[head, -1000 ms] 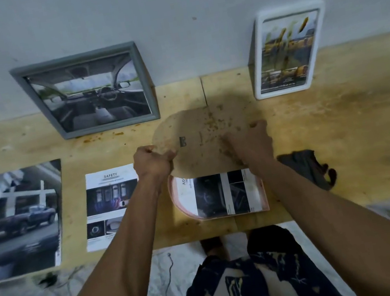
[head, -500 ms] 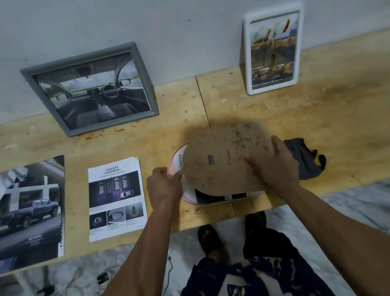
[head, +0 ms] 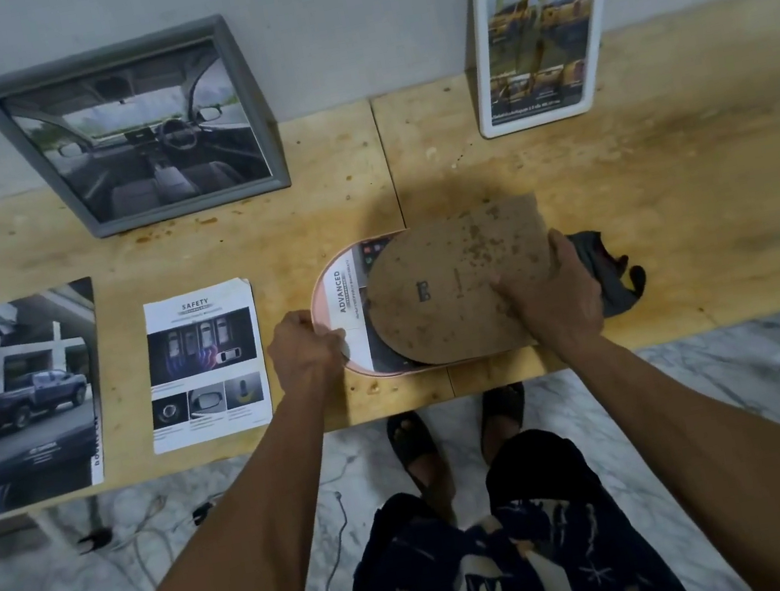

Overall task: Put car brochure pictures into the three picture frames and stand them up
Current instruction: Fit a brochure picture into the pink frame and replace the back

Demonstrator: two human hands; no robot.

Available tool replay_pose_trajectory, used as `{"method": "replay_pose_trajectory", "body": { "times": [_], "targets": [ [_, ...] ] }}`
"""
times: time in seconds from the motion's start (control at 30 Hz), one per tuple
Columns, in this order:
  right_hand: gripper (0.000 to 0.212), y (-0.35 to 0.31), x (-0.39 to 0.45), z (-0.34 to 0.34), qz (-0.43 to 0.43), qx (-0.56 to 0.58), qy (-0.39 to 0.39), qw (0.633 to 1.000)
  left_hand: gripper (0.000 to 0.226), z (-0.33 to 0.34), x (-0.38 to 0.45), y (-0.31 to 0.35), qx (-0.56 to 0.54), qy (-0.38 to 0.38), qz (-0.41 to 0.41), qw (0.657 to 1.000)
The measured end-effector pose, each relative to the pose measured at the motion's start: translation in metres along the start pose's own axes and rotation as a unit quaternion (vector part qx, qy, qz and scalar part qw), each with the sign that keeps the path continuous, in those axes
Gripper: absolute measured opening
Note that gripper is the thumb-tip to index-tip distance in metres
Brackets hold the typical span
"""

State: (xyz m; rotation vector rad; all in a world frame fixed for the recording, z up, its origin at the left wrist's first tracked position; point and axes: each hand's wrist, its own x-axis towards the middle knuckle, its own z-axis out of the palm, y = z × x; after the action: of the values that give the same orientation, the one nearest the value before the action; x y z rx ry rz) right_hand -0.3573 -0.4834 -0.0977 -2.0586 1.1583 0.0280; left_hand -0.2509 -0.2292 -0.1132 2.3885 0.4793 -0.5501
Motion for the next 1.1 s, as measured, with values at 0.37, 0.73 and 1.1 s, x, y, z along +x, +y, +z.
{"method": "replay_pose_trajectory", "body": {
  "times": [0.37, 0.73, 1.1],
  "targets": [
    [0.091, -0.009, -0.005, 0.030, 0.065, -0.027, -0.049, 0.996, 0.047, 0.005, 0.003, -0.003, -0.055, 0.019, -0.038, 0.998],
    [0.088, -0.026, -0.009, 0.047, 0.063, -0.058, -0.062, 0.994, 0.032, 0.004, 0.001, -0.005, -0.094, 0.038, -0.049, 0.994],
    [0.080, -0.039, -0.018, 0.058, 0.045, -0.162, -0.058, 0.984, 0.041, -0.002, 0.003, -0.002, -0.085, 0.003, -0.033, 0.996]
  ]
}}
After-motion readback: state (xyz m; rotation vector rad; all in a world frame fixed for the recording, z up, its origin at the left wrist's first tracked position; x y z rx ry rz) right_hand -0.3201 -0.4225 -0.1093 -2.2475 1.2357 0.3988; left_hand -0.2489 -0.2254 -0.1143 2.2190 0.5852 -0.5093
